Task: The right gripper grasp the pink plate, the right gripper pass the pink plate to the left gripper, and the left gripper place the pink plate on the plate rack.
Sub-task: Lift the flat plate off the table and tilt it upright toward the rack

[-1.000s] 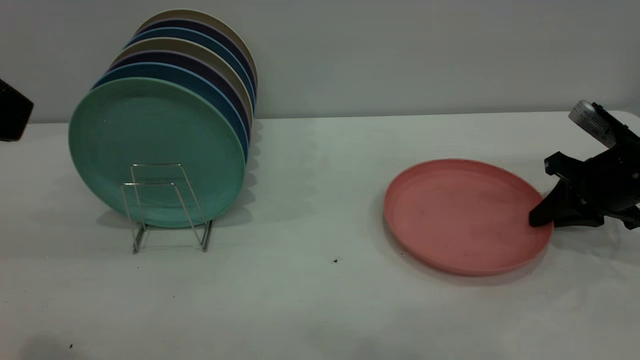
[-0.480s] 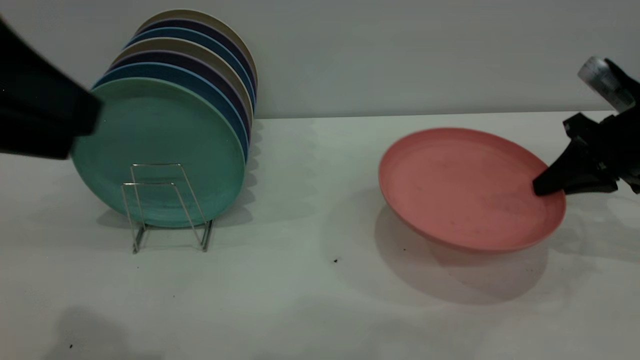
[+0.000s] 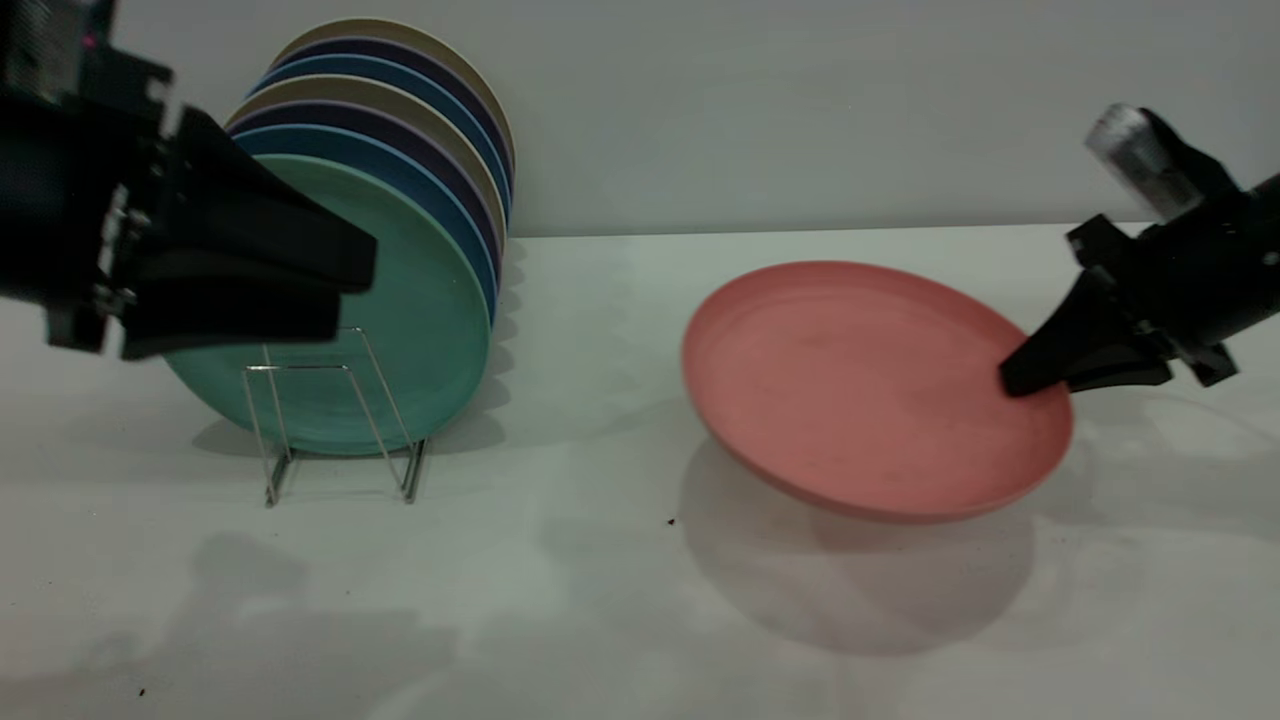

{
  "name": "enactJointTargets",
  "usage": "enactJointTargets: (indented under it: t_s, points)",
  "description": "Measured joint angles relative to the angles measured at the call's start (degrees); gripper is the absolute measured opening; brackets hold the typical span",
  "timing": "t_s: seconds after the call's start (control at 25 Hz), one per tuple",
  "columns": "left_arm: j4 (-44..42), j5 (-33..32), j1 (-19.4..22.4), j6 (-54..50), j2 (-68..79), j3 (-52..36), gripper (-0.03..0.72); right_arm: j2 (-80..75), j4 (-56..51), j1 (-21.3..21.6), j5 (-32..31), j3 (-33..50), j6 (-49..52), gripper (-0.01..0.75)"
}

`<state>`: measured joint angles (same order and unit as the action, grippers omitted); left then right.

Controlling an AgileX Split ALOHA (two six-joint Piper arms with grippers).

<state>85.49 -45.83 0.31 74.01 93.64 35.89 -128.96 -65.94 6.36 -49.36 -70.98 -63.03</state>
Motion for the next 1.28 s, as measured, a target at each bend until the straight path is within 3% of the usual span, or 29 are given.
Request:
enactJointTargets:
  t_s: [0.64, 1.28]
  points:
    - [5.30, -0.26, 0.00, 3.67, 7.01, 0.13, 0.425, 2.99, -2.93, -13.77, -4.14, 0.00, 0.11, 0.013]
    - [6.43, 0.01, 0.00, 3.83, 7.01, 0.32, 0.407, 4.63, -10.23, -21.27, -5.56, 0.00, 0.05, 0.013]
